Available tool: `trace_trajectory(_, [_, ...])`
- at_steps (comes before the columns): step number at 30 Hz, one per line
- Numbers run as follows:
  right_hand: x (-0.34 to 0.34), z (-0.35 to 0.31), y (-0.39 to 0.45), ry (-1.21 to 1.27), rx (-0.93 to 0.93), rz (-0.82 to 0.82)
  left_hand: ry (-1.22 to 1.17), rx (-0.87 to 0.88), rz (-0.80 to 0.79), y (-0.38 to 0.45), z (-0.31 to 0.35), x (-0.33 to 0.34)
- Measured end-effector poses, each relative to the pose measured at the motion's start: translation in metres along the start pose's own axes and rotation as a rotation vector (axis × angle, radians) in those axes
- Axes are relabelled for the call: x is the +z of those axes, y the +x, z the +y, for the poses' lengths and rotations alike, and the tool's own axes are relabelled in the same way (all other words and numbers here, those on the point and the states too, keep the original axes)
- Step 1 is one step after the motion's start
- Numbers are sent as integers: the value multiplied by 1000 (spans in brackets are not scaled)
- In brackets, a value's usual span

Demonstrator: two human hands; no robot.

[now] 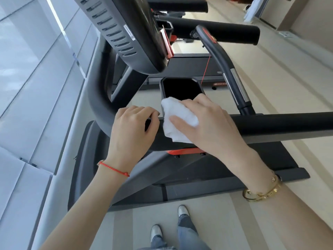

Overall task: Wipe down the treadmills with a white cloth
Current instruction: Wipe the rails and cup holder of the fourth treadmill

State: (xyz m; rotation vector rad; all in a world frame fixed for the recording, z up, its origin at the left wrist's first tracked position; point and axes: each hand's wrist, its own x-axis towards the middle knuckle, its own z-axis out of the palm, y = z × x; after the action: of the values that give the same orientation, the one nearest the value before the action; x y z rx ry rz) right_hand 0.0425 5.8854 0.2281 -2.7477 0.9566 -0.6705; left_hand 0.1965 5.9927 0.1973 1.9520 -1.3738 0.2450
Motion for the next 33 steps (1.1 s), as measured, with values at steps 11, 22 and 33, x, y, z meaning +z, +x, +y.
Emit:
trace_trajectory(11, [22, 30, -24, -89, -27, 383, -75, 109, 12, -2, 38, 20])
trace_trajectory(22, [5, 106, -39, 173, -90, 384, -32, 31, 3, -3, 82, 52])
trace_trajectory(33, [-14, 182, -41, 200, -242, 319, 64, -50, 4, 10, 162, 119])
